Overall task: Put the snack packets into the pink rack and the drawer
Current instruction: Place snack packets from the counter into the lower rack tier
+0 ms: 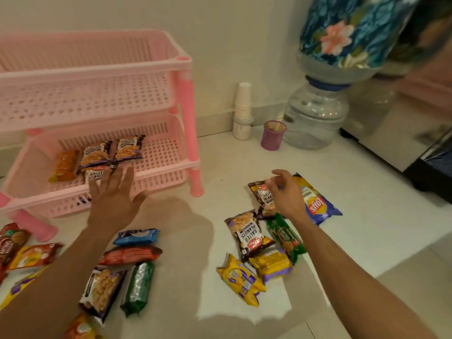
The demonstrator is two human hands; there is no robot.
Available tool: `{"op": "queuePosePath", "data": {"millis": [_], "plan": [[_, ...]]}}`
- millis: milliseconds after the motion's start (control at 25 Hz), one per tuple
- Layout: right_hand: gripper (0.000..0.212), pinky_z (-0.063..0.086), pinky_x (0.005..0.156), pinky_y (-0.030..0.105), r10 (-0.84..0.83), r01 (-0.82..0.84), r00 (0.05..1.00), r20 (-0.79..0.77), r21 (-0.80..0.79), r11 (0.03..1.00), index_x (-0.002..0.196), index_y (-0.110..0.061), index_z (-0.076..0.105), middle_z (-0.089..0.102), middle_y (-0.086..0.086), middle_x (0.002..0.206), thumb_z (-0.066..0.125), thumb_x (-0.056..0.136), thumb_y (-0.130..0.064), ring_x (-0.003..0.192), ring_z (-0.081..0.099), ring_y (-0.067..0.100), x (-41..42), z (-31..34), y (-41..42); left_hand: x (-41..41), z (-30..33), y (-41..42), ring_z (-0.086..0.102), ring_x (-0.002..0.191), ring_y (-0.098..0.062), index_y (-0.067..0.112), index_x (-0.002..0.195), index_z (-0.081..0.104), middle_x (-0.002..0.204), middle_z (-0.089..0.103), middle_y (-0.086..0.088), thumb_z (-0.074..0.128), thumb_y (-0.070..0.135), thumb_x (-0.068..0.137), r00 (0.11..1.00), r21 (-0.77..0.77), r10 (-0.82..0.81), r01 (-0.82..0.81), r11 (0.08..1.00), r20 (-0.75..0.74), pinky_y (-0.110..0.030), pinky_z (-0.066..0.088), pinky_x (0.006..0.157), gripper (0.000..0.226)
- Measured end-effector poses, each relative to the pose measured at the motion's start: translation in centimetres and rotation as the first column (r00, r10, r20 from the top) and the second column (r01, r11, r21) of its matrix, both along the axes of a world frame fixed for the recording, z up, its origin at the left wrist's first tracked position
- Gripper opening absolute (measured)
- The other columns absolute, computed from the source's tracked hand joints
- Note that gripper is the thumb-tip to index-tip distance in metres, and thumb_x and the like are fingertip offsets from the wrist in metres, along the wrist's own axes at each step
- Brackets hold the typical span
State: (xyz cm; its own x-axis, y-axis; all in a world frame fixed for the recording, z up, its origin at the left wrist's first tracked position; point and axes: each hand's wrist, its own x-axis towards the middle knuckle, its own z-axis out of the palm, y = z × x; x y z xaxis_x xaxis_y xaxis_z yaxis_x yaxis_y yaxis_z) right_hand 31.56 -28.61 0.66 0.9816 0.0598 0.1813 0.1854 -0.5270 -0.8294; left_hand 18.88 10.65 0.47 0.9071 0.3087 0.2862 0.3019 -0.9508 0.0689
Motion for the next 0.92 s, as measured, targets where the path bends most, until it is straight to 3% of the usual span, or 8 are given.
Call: {"op": "queuePosePath", "data": {"millis": [120, 200, 320, 440, 520, 600, 760, 920], "plan": [[0.034, 0.048, 0.083, 0.036, -0.205, 0.200, 0.978, -0.047, -0.099, 0.975, 0.123, -0.012, 0.057, 0.067, 0.012, 0.113, 0.060, 0.092, -0.026, 0.104, 0.061, 0.032, 1.9, -1.8, -5.5, -0.1, -0.1, 0.3, 0.014, 0.146, -0.037, 0.017, 0.153, 0.022, 0.158, 0.025, -0.013, 0.032, 0.067, 0.089, 0.999, 0.035, -0.020, 0.021, 0.999, -0.035, -0.040, -0.025, 0.110, 0.082], [0.040, 0.050, 0.088, 0.045, -0.267, 0.244, 0.962, -0.063, -0.251, 0.937, 0.125, -0.011, 0.057, 0.065, 0.017, 0.119, 0.063, 0.090, -0.029, 0.108, 0.059, 0.038, 3.1, -2.6, -8.1, 0.0, -0.2, 0.3, 0.012, 0.147, -0.037, 0.017, 0.154, 0.019, 0.159, 0.022, -0.013, 0.042, 0.062, 0.090, 0.998, 0.048, -0.006, 0.009, 0.999, -0.058, -0.050, -0.013, 0.114, 0.081], [0.057, 0.046, 0.091, 0.047, -0.299, 0.187, 0.939, -0.173, -0.473, 0.861, 0.133, -0.015, 0.051, 0.061, 0.019, 0.126, 0.065, 0.086, -0.044, 0.114, 0.055, 0.040, 4.1, -3.7, -10.4, 0.1, 0.0, 0.2, 0.000, 0.149, -0.032, 0.022, 0.155, 0.006, 0.162, 0.008, -0.010, 0.051, 0.057, 0.088, 0.989, 0.017, 0.041, -0.039, 0.999, -0.140, -0.055, -0.009, 0.114, 0.087], [0.084, 0.041, 0.098, 0.049, -0.317, 0.079, 0.871, -0.375, -0.531, 0.844, 0.144, -0.015, 0.032, 0.053, 0.018, 0.136, 0.063, 0.081, -0.062, 0.121, 0.051, 0.039, 4.5, -4.4, -11.4, 0.2, 0.3, 0.1, -0.006, 0.149, -0.030, 0.023, 0.155, 0.001, 0.163, 0.001, -0.008, 0.051, 0.058, 0.088, 0.981, 0.010, 0.063, -0.063, 0.998, -0.184, -0.053, -0.010, 0.115, 0.091], [0.091, 0.044, 0.098, 0.050, -0.303, 0.028, 0.838, -0.455, -0.518, 0.855, 0.140, -0.012, 0.035, 0.053, 0.017, 0.134, 0.068, 0.074, -0.066, 0.118, 0.054, 0.036, 5.0, -4.4, -11.7, 0.1, 0.4, 0.0, -0.007, 0.149, -0.030, 0.021, 0.155, 0.002, 0.163, 0.001, -0.009, 0.053, 0.058, 0.087, 0.980, 0.013, 0.071, -0.070, 0.997, -0.187, -0.053, -0.011, 0.115, 0.092], [0.083, 0.051, 0.090, 0.046, -0.280, 0.019, 0.824, -0.492, -0.470, 0.883, 0.126, -0.009, 0.049, 0.060, 0.016, 0.124, 0.074, 0.070, -0.064, 0.105, 0.060, 0.032, 5.3, -4.4, -12.0, 0.0, 0.4, -0.3, -0.008, 0.149, -0.030, 0.020, 0.155, 0.003, 0.163, 0.001, -0.010, 0.056, 0.057, 0.086, 0.979, 0.012, 0.082, -0.082, 0.997, -0.189, -0.052, -0.012, 0.114, 0.094], [0.051, 0.056, 0.071, 0.038, -0.239, 0.183, 0.798, -0.553, -0.155, 0.971, 0.091, -0.010, 0.063, 0.071, 0.016, 0.105, 0.087, 0.064, -0.046, 0.078, 0.067, 0.025, 4.7, -4.2, -12.3, 0.1, 0.5, -0.6, -0.011, 0.148, -0.029, 0.020, 0.155, 0.002, 0.163, -0.001, -0.010, 0.059, 0.056, 0.085, 0.978, -0.022, 0.089, -0.095, 0.995, -0.190, -0.052, -0.011, 0.115, 0.097], [0.039, 0.059, 0.080, 0.045, -0.192, 0.230, 0.816, -0.546, 0.002, 0.973, 0.083, -0.018, 0.061, 0.073, 0.014, 0.099, 0.089, 0.064, -0.037, 0.082, 0.071, 0.027, 4.1, -3.3, -12.7, -0.1, 0.4, -0.7, -0.014, 0.148, -0.027, 0.022, 0.154, -0.003, 0.163, -0.004, -0.008, 0.058, 0.057, 0.085, 0.975, -0.043, 0.089, -0.100, 0.994, -0.202, -0.050, -0.013, 0.115, 0.098]]}}
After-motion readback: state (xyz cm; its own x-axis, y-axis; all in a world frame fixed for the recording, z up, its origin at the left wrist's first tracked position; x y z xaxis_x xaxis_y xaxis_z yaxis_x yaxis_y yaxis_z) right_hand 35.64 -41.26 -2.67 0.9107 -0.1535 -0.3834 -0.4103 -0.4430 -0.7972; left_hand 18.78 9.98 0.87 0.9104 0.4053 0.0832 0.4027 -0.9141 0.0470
